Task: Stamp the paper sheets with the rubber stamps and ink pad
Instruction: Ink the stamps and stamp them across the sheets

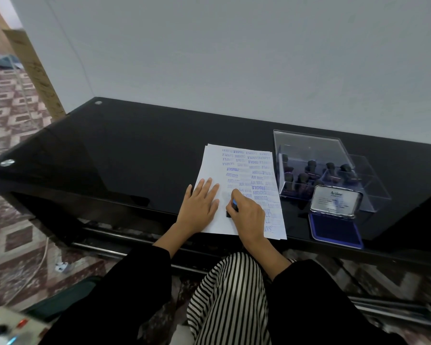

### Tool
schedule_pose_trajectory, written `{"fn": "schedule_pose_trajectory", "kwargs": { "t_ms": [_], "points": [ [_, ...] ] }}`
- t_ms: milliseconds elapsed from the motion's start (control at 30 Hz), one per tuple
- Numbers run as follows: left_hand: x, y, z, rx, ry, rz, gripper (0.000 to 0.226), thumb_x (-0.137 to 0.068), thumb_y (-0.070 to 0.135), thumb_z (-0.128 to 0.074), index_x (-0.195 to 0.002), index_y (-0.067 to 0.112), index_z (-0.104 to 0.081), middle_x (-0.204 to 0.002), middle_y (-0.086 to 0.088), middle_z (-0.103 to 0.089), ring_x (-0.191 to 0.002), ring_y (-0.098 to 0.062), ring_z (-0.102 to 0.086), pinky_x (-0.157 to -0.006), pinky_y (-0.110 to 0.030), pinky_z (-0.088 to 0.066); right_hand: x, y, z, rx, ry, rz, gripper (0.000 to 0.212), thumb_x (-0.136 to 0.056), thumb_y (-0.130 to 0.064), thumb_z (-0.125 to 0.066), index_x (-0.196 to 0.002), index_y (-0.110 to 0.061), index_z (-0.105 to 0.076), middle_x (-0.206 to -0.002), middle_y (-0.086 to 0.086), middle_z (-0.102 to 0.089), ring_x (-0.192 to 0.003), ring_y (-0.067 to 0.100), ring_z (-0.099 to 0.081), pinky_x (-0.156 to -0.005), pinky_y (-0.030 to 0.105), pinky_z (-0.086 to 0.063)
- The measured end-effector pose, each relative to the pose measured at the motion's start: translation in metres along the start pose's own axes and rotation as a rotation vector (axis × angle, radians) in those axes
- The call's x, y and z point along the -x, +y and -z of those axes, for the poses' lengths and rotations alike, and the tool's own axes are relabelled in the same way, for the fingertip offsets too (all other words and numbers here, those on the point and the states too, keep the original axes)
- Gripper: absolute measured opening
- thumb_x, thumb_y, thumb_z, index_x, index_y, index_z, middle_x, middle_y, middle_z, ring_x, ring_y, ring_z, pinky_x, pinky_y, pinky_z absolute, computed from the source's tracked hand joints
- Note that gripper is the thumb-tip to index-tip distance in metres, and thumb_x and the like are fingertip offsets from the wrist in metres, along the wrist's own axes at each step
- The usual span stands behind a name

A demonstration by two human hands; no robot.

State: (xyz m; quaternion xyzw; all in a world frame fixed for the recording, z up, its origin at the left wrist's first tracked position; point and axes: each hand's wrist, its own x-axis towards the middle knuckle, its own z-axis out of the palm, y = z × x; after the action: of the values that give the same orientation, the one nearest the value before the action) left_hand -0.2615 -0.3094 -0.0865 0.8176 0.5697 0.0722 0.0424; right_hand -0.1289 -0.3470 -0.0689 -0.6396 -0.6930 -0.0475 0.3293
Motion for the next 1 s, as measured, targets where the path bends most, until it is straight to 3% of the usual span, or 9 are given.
{"fn": "schedule_pose_trajectory", "kwargs": {
  "t_ms": [133,367,533,700,833,1000],
  "points": [
    [0.0,0.0,0.0,-0.002,0.005,-0.002,0.088,-0.071,0.051,0.02,-0.15,0.022,-0.005,-0.159,0.0,0.0,-0.146,-0.016,0.003,-0.118,-0.04,0.0,0.002,-0.001,0.001,0.025,0.012,0.001,0.057,-0.051,0.003,-0.08,-0.065,-0.017,-0.028,-0.048,-0.008,-0.022,-0.041,0.011,-0.018,-0.041,0.01,0.001],
    [0.0,0.0,-0.001,0.001,0.003,-0.005,0.088,-0.071,0.051,0.021,-0.15,0.021,-0.006,-0.159,-0.001,0.0,-0.146,-0.016,0.002,-0.118,-0.04,0.0,-0.001,0.001,-0.001,0.019,0.015,-0.018,0.04,-0.055,0.0,-0.079,-0.06,-0.012,-0.041,-0.046,-0.008,-0.023,-0.038,0.012,-0.019,-0.039,0.011,0.0],
    [0.0,0.0,0.0,0.014,-0.014,-0.004,0.063,-0.091,0.043,-0.002,-0.15,0.02,-0.006,-0.159,-0.002,0.0,-0.146,-0.018,0.002,-0.118,-0.041,0.001,-0.005,0.0,-0.002,0.007,0.006,-0.038,0.032,-0.058,-0.002,-0.077,-0.063,-0.011,-0.047,-0.044,-0.008,-0.024,-0.035,0.012,-0.021,-0.037,0.011,-0.003],
    [0.001,0.0,-0.001,-0.001,-0.013,-0.004,0.086,-0.073,0.052,0.019,-0.15,0.021,-0.005,-0.159,-0.001,0.001,-0.146,-0.017,0.003,-0.118,-0.041,0.001,-0.003,0.001,0.001,0.019,-0.026,-0.029,0.034,-0.059,-0.004,-0.078,-0.063,-0.013,-0.045,-0.045,-0.01,-0.024,-0.036,0.011,-0.02,-0.038,0.01,-0.003],
    [0.001,0.001,0.0,-0.001,-0.007,-0.003,0.09,-0.069,0.051,0.022,-0.15,0.021,-0.004,-0.159,-0.001,0.001,-0.146,-0.017,0.004,-0.118,-0.04,0.001,-0.004,0.001,0.003,0.02,-0.036,-0.039,0.03,-0.063,-0.006,-0.075,-0.066,-0.013,-0.047,-0.045,-0.008,-0.027,-0.036,0.012,-0.024,-0.038,0.012,-0.005],
    [0.002,0.002,0.003,0.004,-0.013,0.0,0.092,-0.067,0.052,0.021,-0.15,0.021,-0.006,-0.159,-0.001,0.0,-0.146,-0.016,0.003,-0.118,-0.04,0.001,-0.013,0.005,0.006,0.024,-0.223,-0.093,0.014,-0.089,-0.018,-0.051,-0.081,-0.015,-0.039,-0.059,0.003,-0.048,-0.054,0.021,-0.043,-0.044,0.027,-0.023]
  ]
}}
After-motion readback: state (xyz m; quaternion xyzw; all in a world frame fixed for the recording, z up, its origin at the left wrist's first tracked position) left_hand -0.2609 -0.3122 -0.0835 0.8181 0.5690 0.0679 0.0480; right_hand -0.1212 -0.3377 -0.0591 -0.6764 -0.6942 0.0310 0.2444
